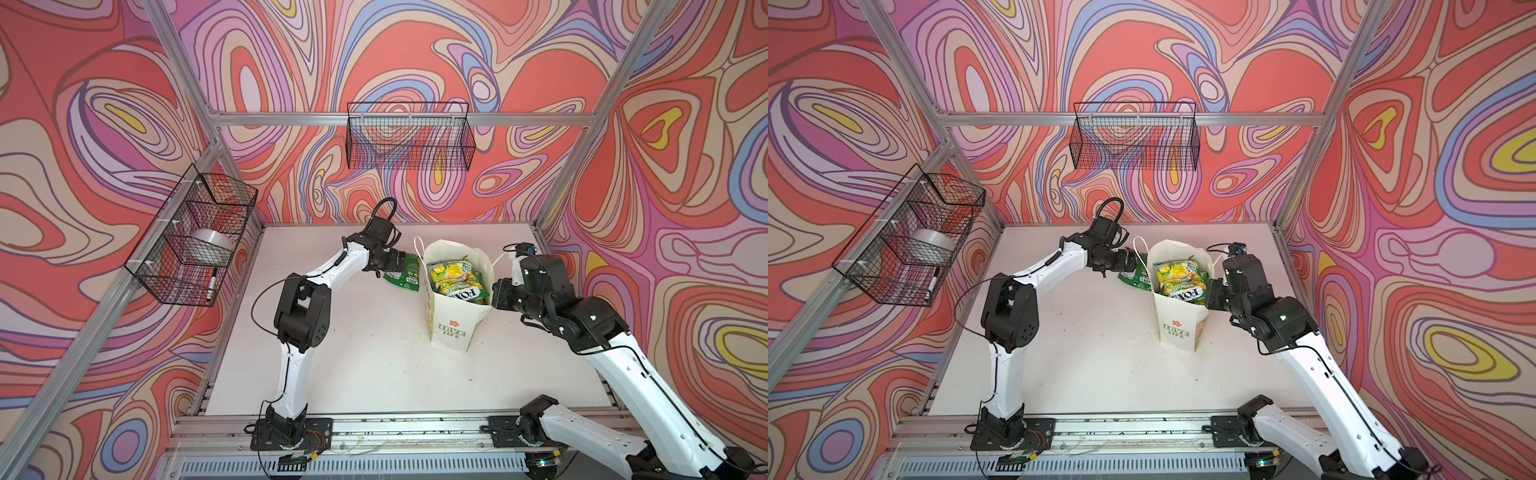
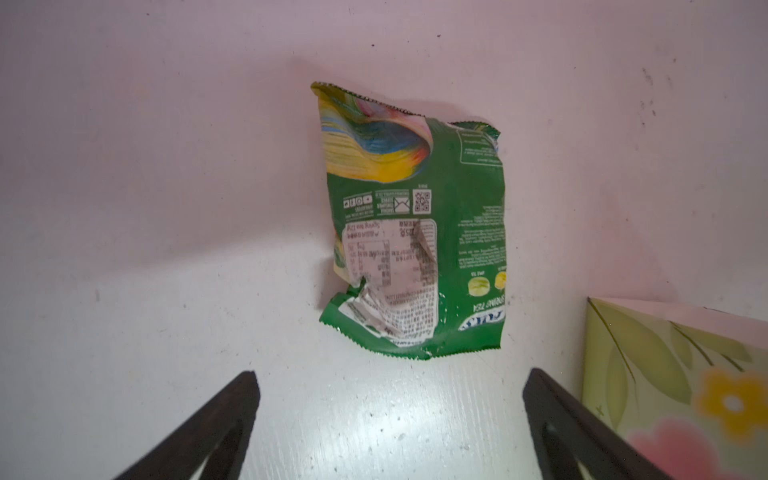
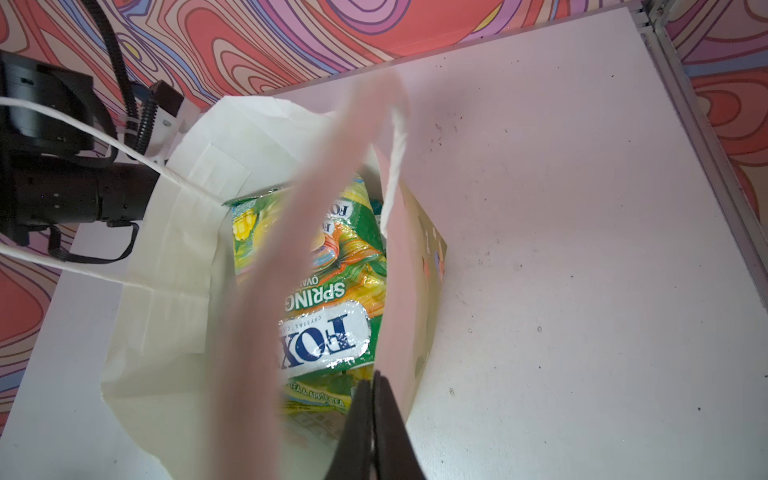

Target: Place the snacks into the paper bag

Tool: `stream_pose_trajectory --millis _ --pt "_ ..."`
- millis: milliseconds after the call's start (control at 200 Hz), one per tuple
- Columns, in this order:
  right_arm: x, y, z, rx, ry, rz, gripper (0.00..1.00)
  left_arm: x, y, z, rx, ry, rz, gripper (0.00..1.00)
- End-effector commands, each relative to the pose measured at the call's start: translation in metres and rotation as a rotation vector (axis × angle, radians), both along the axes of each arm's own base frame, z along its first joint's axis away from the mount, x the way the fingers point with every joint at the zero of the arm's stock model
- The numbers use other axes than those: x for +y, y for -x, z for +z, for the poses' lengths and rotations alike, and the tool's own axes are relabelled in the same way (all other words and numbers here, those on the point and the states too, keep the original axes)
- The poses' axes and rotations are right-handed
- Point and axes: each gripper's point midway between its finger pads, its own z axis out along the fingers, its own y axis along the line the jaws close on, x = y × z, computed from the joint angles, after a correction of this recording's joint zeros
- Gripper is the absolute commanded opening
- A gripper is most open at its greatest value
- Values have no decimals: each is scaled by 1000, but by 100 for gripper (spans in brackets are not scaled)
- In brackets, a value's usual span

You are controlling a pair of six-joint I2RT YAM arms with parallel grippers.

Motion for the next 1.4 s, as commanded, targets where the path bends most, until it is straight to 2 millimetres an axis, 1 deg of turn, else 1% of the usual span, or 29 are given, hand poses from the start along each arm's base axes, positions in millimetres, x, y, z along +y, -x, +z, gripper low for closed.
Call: stream_pose_trajectory --millis 0,75,245,441,511,631,921,1021,1111,1192,1282,1392 --pt "-1 0 8 -39 -14 -5 0 7 -3 -19 52 -57 -24 100" --pt "1 -1 8 -38 -15 -2 0 2 -10 -29 67 -62 -46 100" --pt "2 -3 8 -34 -15 1 0 -8 -23 -44 73 -52 -83 100" --pt "3 -4 7 -30 -13 2 0 -15 -30 -65 115 -30 -95 99" --pt "3 -4 7 -30 -12 3 0 -15 -30 -70 138 -13 -91 95" --pt "3 -5 7 -29 -12 2 0 -17 -29 -75 155 17 -86 84" --pt "5 -6 7 -29 -18 7 0 -14 -29 -85 191 34 -48 54" --pt "5 -5 8 -31 -19 8 0 -15 -28 -84 200 55 -43 43" --pt "4 -5 9 -33 -18 5 0 -11 -28 -81 211 61 -15 36" --pt "4 -5 9 -31 -17 7 0 -9 -30 -73 209 87 10 29" --pt "4 -5 9 -32 -17 6 0 -11 -31 -57 190 150 29 24" --pt "5 -5 11 -37 -18 8 0 -10 -31 -30 146 207 51 21"
